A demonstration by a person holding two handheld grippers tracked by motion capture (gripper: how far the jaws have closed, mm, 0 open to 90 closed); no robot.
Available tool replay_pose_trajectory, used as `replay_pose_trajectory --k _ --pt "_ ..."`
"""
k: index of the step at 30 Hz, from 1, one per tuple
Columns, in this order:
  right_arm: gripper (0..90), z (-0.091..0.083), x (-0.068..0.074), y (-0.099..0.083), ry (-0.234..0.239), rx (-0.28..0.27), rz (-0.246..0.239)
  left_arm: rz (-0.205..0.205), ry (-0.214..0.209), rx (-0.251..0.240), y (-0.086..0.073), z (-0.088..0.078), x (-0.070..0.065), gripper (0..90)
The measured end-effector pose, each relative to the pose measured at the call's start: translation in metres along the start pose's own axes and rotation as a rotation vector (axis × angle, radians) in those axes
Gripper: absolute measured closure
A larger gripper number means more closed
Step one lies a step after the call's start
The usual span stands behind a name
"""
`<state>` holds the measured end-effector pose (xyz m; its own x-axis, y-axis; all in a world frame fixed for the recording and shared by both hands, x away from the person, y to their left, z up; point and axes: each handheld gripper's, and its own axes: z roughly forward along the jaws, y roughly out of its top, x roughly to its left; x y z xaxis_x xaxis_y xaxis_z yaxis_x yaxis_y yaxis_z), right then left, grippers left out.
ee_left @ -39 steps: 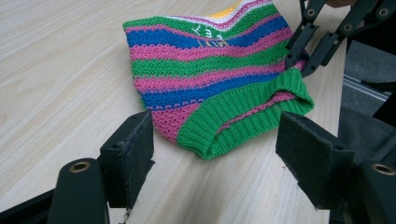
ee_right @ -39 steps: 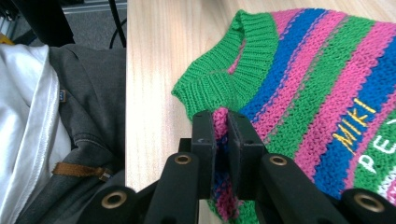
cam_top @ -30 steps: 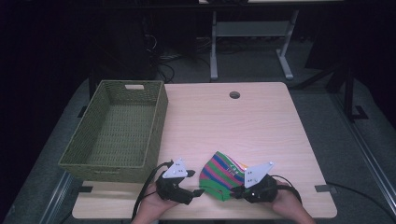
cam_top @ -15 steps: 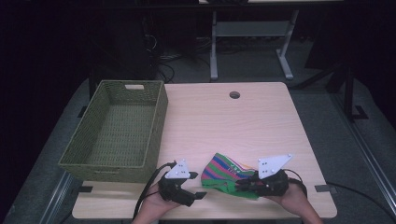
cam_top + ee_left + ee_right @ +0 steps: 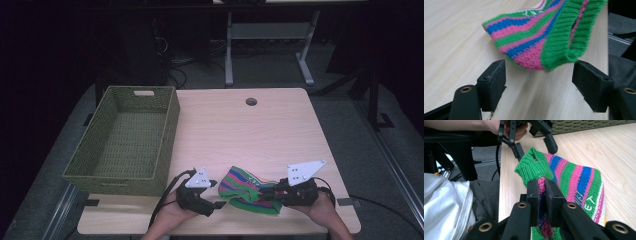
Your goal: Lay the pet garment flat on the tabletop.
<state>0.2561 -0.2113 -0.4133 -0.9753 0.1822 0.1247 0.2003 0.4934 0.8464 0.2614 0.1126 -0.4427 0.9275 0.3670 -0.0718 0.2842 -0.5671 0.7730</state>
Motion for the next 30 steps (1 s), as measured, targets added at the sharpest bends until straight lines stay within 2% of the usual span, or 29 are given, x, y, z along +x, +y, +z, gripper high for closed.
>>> replay_pose_trajectory --k 4,5,9,12,13,14,17,22,30 --pt "82.4 -0.004 -0.002 -0.001 0.009 -0.018 0.008 0.015 0.001 -0.011 0.003 0.002 0.001 29.5" --pt "82.4 -0.005 -0.002 -0.001 0.009 -0.022 0.01 0.037 0.002 -0.001 0.006 0.004 0.001 30.4" --pt "82.5 -0.006 -0.004 -0.002 0.014 -0.03 0.012 0.061 0.007 -0.007 0.008 0.008 0.001 36.5" --pt "82.4 -0.008 -0.005 -0.003 0.013 -0.039 0.017 0.079 0.005 -0.01 0.009 0.01 0.001 50.2" --pt "82.4 -0.008 -0.005 -0.003 0.013 -0.039 0.017 0.078 0.004 -0.014 0.01 0.011 0.001 50.2" --pt "82.5 -0.009 -0.006 -0.004 0.013 -0.041 0.025 0.078 0.002 -0.019 0.011 0.011 0.002 56.2" --pt "82.4 -0.01 -0.008 -0.005 0.009 -0.04 0.031 0.098 0.002 -0.019 0.012 0.011 0.002 65.0" --pt "82.4 -0.009 -0.009 -0.005 -0.004 -0.026 0.035 0.108 -0.009 -0.017 0.011 0.011 0.001 79.0" --pt "82.5 -0.008 -0.011 -0.005 -0.047 -0.002 0.043 0.112 -0.023 -0.02 0.011 0.01 0.001 82.1"
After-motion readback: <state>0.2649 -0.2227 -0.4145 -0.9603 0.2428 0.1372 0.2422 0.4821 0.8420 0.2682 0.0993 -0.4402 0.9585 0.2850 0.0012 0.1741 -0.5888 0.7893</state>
